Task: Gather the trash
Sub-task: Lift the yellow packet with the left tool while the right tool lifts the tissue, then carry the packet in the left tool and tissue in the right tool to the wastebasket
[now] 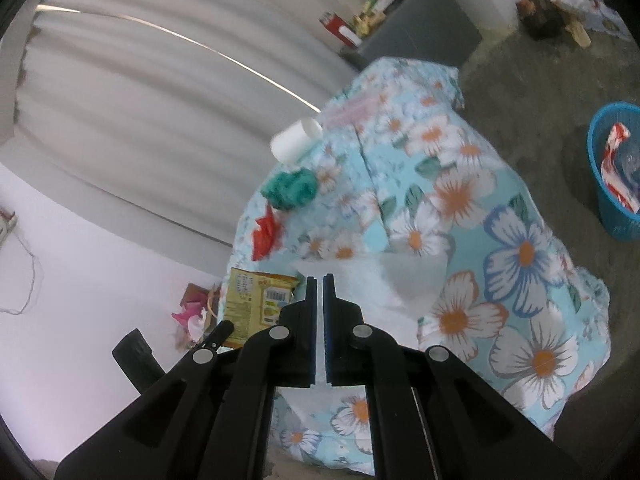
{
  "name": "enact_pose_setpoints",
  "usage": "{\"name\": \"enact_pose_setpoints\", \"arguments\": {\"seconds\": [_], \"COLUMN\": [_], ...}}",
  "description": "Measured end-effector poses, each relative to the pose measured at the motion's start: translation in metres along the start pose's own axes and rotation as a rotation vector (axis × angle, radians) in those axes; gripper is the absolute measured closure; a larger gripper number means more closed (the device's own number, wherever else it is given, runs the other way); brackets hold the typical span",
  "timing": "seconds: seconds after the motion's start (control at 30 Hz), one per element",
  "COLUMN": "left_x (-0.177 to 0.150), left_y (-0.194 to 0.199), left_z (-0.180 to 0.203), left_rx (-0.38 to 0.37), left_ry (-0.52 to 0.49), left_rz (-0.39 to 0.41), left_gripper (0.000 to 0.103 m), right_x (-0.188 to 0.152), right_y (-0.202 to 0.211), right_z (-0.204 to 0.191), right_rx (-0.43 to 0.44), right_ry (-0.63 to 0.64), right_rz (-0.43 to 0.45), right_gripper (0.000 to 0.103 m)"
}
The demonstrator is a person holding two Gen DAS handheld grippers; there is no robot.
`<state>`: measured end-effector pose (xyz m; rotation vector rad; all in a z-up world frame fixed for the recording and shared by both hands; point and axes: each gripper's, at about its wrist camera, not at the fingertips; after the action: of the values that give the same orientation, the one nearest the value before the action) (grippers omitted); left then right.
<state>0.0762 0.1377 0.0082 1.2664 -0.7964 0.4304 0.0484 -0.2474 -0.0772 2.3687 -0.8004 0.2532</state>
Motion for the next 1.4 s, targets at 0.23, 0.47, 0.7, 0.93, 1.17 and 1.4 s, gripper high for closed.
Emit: {"name": "enact_pose_setpoints", "arguments": {"seconds": [0.23,0.47,0.7,0.93,1.17,1.4], "left_x": [0.01,0.003,0.002,0.002,0.011,0.028], "left_y": [0.007,0.004,0.002,0.002,0.012,0.031], "left_z": [0.005,0.007,0.009,0.009,0.008,0.021], "left_rx": [-0.003,-0.008,-0.019,-0.019,-0.027,-0.069], "left_ry": [-0.011,-0.003,-0.003,-0.002,0.008,-0.018], "left_rz": [0.032,0.015,0.013,0.019,0.069,0.144], "left_gripper": [0.103,0.103,0.103,0.103,0.103,0.103], "right_x": [0.003,-0.009,-0.006,-0.007,0.008,0.024], "right_y": [0.01,-0.027,-0.06,-0.063,-0.021,0.022], "right_z": [0.01,0.068,0.072,0.062,0.01,-0.022], "right_rx": [-0.01,-0.041,-0.055,-0.041,0.01,0.044], "right_ry": [-0.046,-0.248,-0.263,-0.229,-0.062,0.016], "right_rz": [0.0,-0.121,-0.153,-0.112,0.013,0.131], "right_gripper": [0.098,0.063,0.069,0.099,0.101,0.101]}}
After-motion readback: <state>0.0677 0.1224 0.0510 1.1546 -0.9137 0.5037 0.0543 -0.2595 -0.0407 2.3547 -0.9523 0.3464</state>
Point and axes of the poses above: each gripper's, at about its wrist camera, not at the fingertips, and y roughly against the way its jaws point, z to its right, x to its top, and after that the axes turned 2 degrees about -y, right-handed
